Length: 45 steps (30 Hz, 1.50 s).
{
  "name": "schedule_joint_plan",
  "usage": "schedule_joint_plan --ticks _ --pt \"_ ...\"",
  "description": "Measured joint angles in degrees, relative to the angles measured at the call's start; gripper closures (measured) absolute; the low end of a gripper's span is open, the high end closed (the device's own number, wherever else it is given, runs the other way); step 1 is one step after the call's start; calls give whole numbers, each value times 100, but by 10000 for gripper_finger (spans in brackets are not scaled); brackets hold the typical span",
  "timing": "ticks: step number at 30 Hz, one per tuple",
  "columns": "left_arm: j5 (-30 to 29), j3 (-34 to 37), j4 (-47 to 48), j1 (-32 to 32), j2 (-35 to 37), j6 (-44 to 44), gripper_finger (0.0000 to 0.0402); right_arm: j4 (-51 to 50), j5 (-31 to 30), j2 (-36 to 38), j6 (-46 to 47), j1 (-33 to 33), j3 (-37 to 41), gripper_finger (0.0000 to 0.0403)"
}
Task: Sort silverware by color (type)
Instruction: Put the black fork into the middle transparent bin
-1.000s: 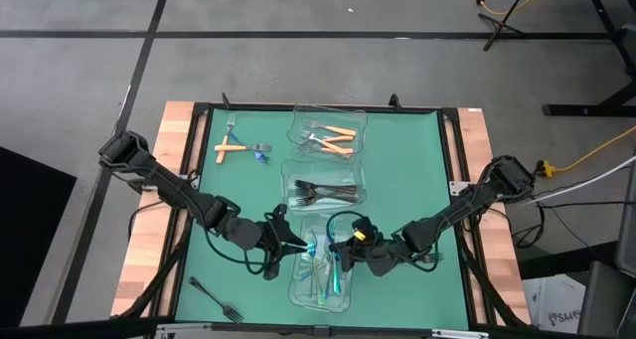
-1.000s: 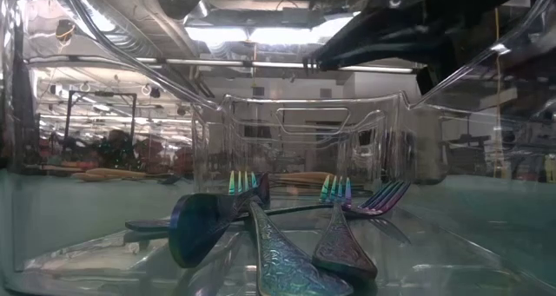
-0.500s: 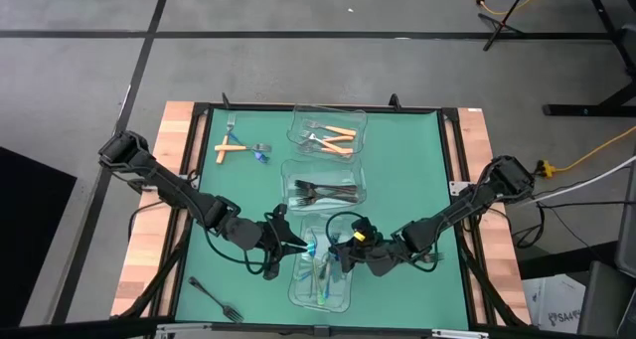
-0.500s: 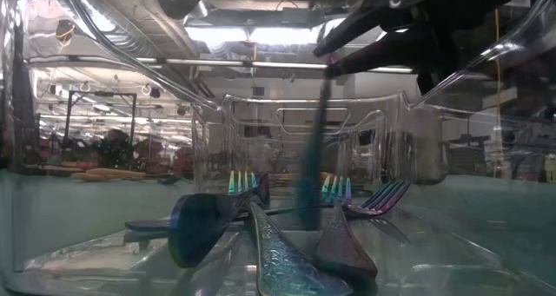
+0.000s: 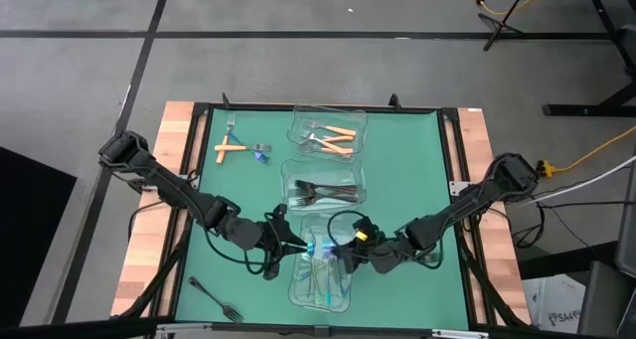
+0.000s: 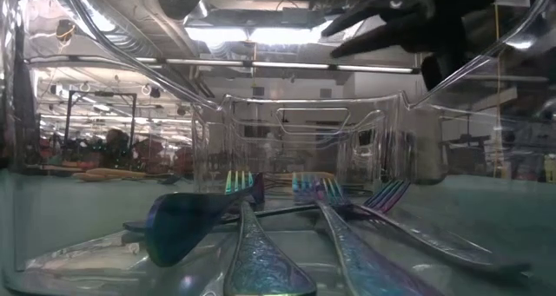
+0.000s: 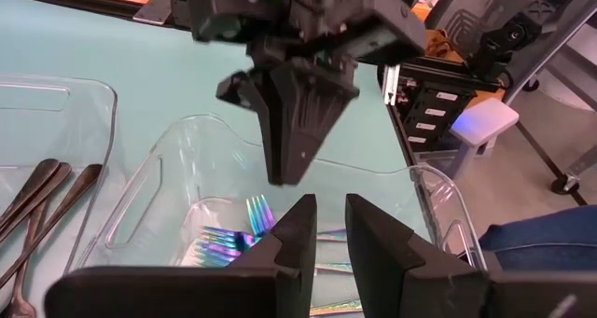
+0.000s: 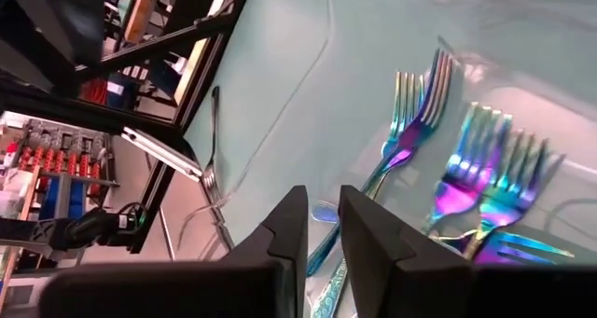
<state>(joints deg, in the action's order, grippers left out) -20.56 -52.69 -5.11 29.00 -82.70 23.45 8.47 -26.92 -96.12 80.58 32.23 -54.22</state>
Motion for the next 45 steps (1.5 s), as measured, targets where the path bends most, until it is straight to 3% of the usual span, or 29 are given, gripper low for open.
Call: schedule_joint_plan --ticks 11,25,32,41,45 --pt "-47 0 1 2 0 -5 347 -1143 351 780 -7 7 0 349" --pt "-144 0 3 -22 0 -3 347 -2966 2002 1538 40 20 0 349" --pt "-146 0 3 -22 0 -5 347 -4030 2401 1542 1602 607 0 349" --pt "-146 0 3 -22 0 -5 347 -5652 2019 1539 4893 1730 0 349" --pt "-146 0 5 -22 0 -9 347 -5898 2103 1502 5050 1892 0 349"
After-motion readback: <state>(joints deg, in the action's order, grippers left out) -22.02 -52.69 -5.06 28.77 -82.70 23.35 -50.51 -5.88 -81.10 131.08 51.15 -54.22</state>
